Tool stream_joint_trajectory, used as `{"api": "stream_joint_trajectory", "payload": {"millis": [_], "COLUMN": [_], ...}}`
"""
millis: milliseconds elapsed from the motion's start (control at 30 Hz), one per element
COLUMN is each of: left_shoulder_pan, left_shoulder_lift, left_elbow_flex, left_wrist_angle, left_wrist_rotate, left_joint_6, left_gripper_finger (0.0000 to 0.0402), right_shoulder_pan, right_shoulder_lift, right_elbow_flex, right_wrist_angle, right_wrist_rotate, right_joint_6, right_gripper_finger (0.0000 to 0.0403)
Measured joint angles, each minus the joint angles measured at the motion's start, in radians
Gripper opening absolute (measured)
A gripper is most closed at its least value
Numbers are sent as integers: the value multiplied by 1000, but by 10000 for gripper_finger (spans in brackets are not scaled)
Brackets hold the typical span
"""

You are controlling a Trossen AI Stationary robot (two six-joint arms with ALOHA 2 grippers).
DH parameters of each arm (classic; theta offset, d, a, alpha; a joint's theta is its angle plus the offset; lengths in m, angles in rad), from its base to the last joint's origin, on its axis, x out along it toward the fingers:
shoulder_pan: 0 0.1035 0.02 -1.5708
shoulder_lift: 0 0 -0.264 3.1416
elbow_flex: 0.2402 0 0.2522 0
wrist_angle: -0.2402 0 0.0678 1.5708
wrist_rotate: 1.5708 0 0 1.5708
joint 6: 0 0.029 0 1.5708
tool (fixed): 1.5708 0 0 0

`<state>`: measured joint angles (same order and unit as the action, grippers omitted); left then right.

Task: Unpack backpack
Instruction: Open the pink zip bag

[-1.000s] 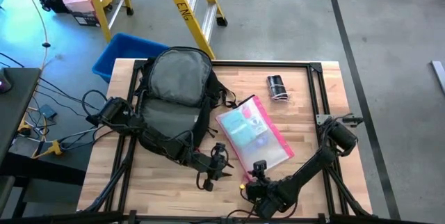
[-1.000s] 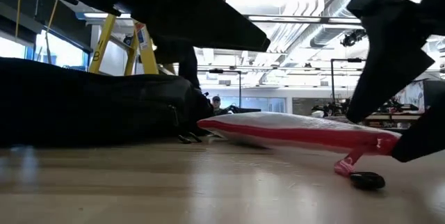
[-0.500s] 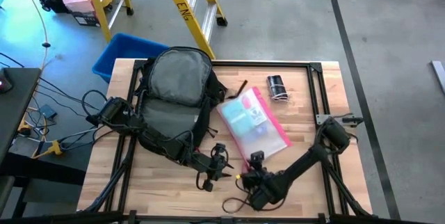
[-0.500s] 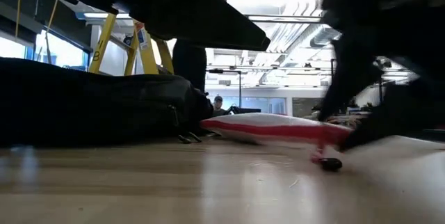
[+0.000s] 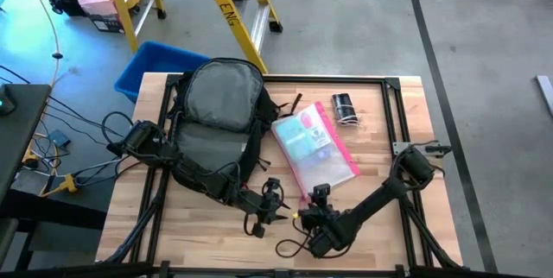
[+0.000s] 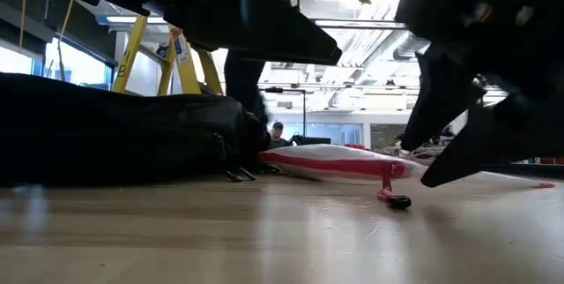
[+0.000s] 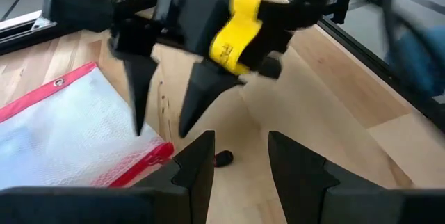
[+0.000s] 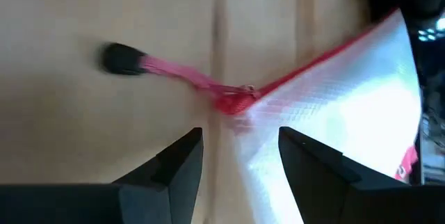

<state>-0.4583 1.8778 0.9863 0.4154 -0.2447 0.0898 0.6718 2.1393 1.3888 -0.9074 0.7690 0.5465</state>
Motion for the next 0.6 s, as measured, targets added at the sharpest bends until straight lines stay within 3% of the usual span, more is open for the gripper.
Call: {"api": "stream_joint_trajectory", "payload": {"millis": [200,333,500,600], "left_shoulder_pan": [0,0,1,2], "left_shoulder_lift": [0,0,0,0], "left_elbow_flex": [0,0,-1,-1], "left_wrist_angle": [-1,-1,-8,-32], "left_wrist_rotate": [0,0,-16,-110], "left_joint_6": [-2,-2,-3,-14], "left_gripper_finger": [115,115,115,115], "right_shoulder_pan": [-46,-70,-94,-94], "right_shoulder_lift": [30,39,40,40], "right_elbow_flex": [-26,-25,-26,-7], "right_wrist_angle": [39,41,33,5], "right_wrist_rotate": [9,69,67,62], "right_joint_6": [-26,28,94,109], "right_gripper_finger": [174,159,66,11]}}
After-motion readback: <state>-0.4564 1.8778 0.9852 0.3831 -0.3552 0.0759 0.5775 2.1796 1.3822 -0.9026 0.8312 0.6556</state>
